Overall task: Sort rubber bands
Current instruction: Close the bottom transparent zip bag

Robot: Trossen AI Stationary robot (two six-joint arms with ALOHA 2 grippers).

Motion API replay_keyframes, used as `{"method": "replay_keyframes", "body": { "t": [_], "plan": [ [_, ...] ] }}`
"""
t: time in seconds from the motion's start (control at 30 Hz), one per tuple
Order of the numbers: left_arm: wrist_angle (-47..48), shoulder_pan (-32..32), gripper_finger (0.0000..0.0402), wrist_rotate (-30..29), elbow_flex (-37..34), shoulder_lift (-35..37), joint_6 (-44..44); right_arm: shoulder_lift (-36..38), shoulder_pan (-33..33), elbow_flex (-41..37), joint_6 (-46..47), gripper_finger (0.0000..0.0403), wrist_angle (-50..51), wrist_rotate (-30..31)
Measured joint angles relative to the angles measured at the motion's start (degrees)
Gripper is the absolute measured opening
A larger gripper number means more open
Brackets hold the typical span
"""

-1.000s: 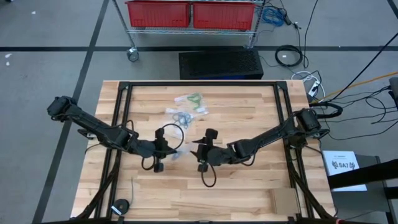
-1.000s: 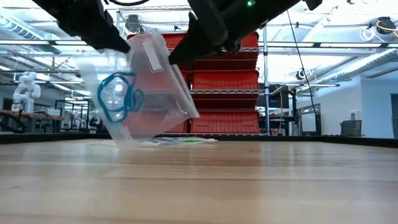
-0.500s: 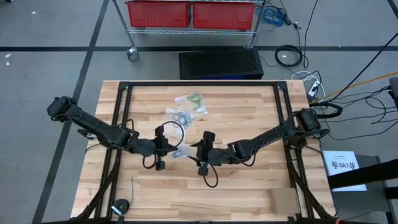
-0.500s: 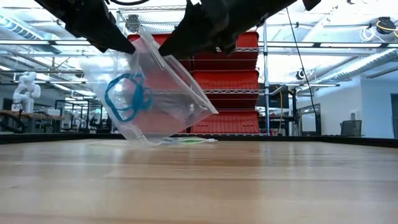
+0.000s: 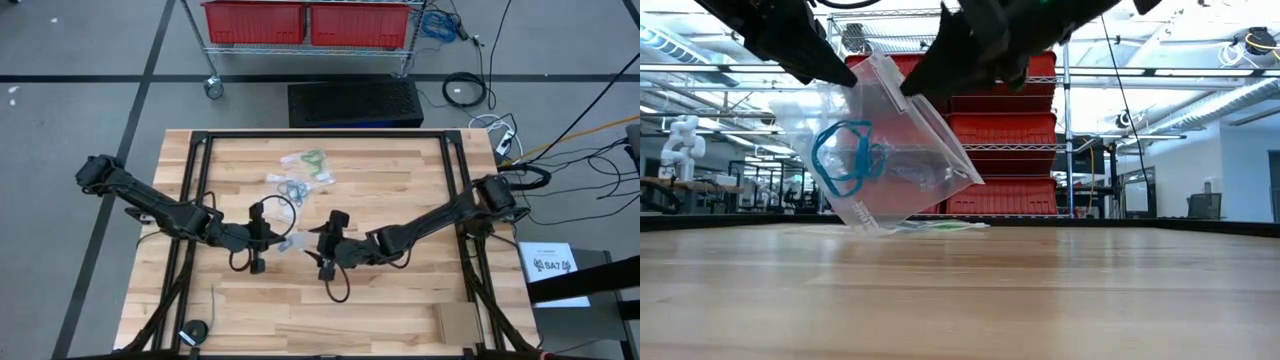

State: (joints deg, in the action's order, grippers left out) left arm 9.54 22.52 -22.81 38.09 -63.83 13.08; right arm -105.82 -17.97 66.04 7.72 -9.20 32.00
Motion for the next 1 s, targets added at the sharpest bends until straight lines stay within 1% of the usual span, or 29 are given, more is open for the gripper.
{"method": "replay_keyframes", "body": {
  "t": [0.17,0.27,0.33,0.4,0.43,0.57,0.6,0.67,0.8,0.9,1.0],
  "plan": [
    [-0.2,0.0,0.0000,0.0,0.0,0.0,0.0,-1.9,-0.5,0.0,-0.2,0.0240,-2.9,0.3],
    [-0.7,0.0,0.0000,0.0,0.0,0.0,-0.3,-2.5,-1.2,0.0,-0.3,0.0231,-4.0,5.2],
    [-1.8,0.0,0.0000,0.0,0.0,0.0,-0.5,-2.7,-1.5,-0.1,-1.0,0.0213,-3.7,8.7],
    [-1.9,0.0,0.0000,0.0,0.0,0.0,-0.5,-2.7,-1.6,-0.1,-2.2,0.0180,-4.1,11.5],
    [-2.0,0.0,0.0000,0.0,0.0,0.0,-0.5,-2.7,-1.6,-0.1,-2.8,0.0156,-4.3,13.2],
    [-2.8,0.0,0.0000,0.0,0.0,0.0,-0.5,-2.7,-2.7,-0.1,-7.5,0.0034,-5.7,17.8],
    [-3.0,0.0,0.0000,0.1,0.0,0.0,-0.5,-2.7,-3.1,-0.1,-9.3,0.0018,-6.8,18.1],
    [-3.3,0.0,0.0000,0.8,0.0,0.0,-0.4,-2.5,-3.8,0.0,-11.0,0.0012,-7.7,18.7],
    [-3.3,0.0,0.0009,3.6,0.0,0.0,-0.1,-0.5,-5.1,1.7,-11.2,0.0002,-4.5,18.6],
    [-3.2,0.0,0.0036,6.0,0.0,0.0,-0.4,0.6,-5.9,4.1,-10.1,0.0001,2.1,17.9],
    [-3.6,0.0,0.0073,7.0,0.0,0.0,-0.4,1.1,-6.2,7.1,-7.5,0.0001,8.4,14.2]
  ]
}}
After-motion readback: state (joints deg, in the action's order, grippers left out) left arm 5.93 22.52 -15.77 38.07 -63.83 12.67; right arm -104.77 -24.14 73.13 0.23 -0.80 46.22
